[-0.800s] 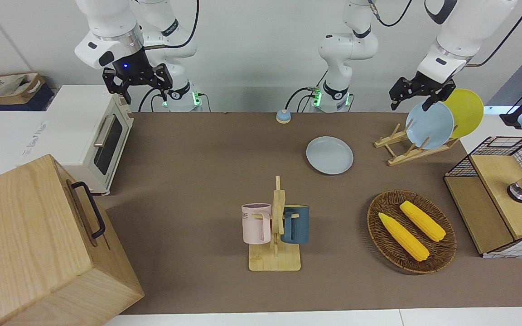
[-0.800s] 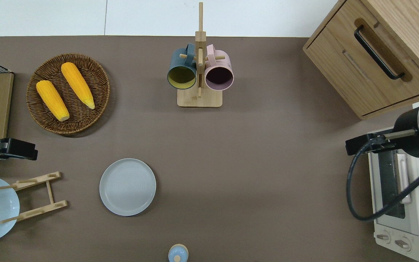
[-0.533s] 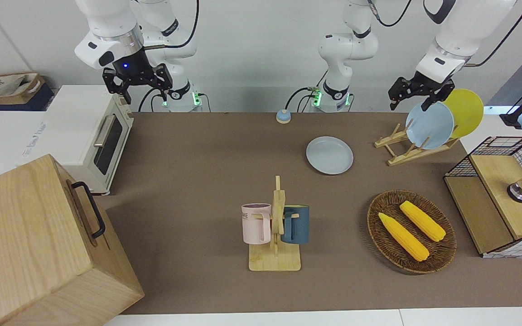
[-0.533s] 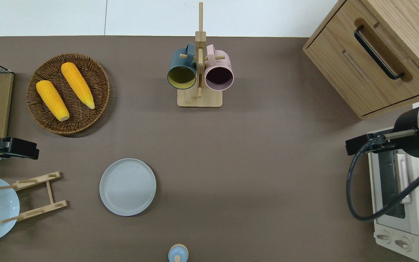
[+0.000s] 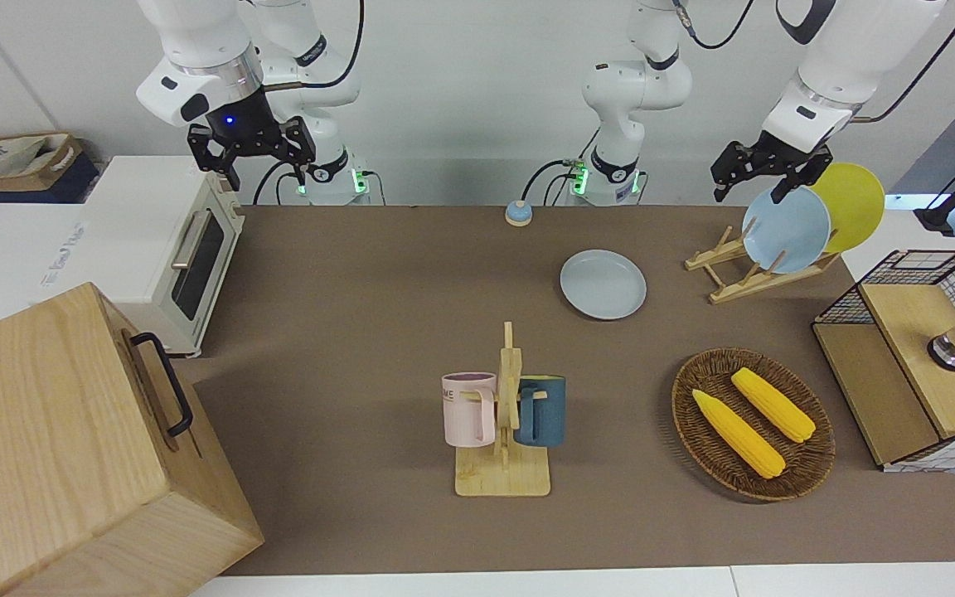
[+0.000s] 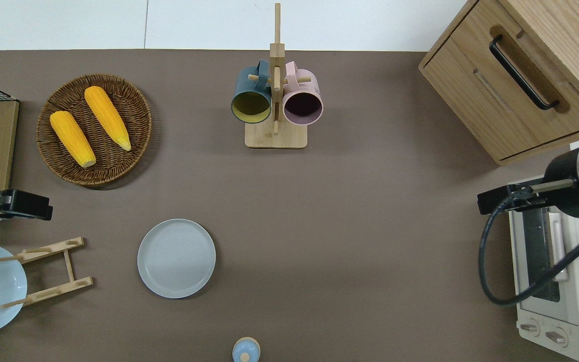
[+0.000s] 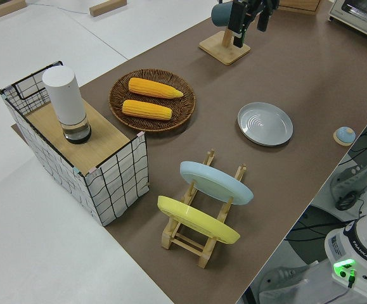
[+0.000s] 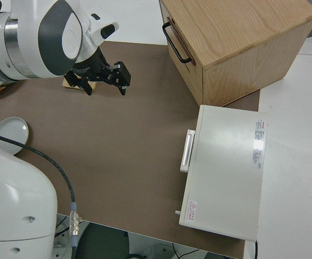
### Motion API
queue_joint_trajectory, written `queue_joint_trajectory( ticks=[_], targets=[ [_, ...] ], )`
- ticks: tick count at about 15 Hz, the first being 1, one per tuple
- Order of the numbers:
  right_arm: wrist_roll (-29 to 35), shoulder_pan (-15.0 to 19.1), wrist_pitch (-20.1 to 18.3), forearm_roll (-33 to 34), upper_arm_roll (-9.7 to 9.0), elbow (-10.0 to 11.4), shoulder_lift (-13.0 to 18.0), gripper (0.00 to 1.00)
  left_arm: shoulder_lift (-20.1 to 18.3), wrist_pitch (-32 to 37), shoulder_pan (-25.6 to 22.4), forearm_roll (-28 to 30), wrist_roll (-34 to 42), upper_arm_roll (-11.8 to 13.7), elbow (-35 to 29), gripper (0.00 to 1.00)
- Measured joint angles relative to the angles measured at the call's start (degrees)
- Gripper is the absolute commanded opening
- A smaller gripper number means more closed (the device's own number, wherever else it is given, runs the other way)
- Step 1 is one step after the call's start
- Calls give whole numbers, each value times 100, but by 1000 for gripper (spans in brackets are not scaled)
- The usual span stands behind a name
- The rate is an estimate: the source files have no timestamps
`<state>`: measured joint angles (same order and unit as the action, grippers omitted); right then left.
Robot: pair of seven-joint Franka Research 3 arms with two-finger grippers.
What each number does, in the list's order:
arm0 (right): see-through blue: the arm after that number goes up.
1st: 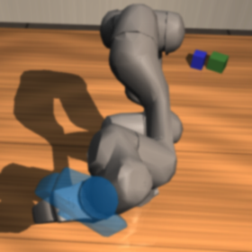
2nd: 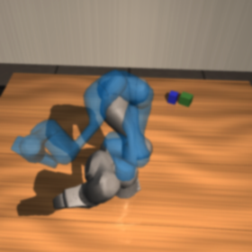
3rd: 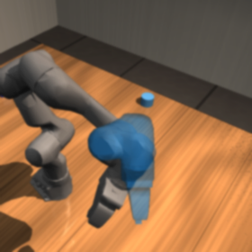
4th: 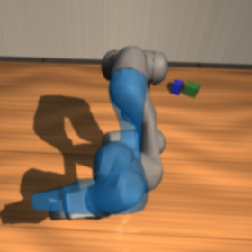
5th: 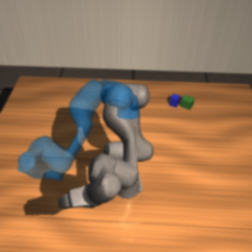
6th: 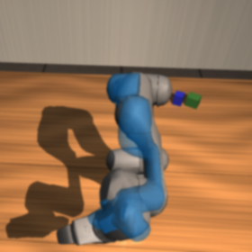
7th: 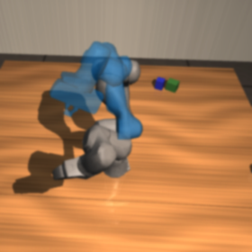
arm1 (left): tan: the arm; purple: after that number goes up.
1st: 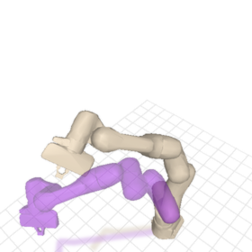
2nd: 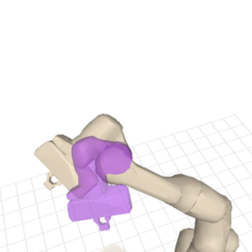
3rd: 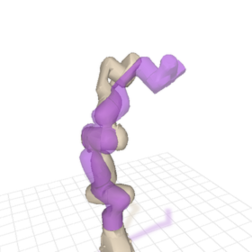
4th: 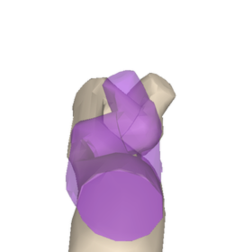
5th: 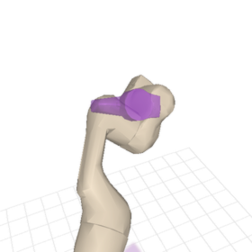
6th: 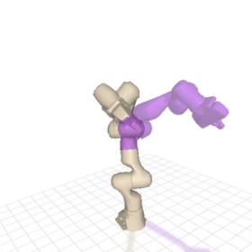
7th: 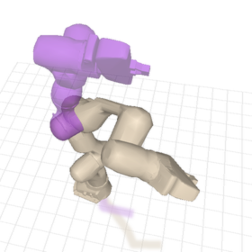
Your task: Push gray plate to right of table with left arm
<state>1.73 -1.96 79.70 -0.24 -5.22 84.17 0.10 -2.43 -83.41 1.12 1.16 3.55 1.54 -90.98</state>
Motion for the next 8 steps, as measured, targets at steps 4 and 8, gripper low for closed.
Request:
queue_joint_trajectory(
  ticks=[4,8],
  targets=[
    [0,0,0,0,0,0,0,983,9,23,0,30,-151,0,-99,991],
    [0,0,0,0,0,0,0,983,7,-6,0,51,-166,-1,-408,991]
  ],
)
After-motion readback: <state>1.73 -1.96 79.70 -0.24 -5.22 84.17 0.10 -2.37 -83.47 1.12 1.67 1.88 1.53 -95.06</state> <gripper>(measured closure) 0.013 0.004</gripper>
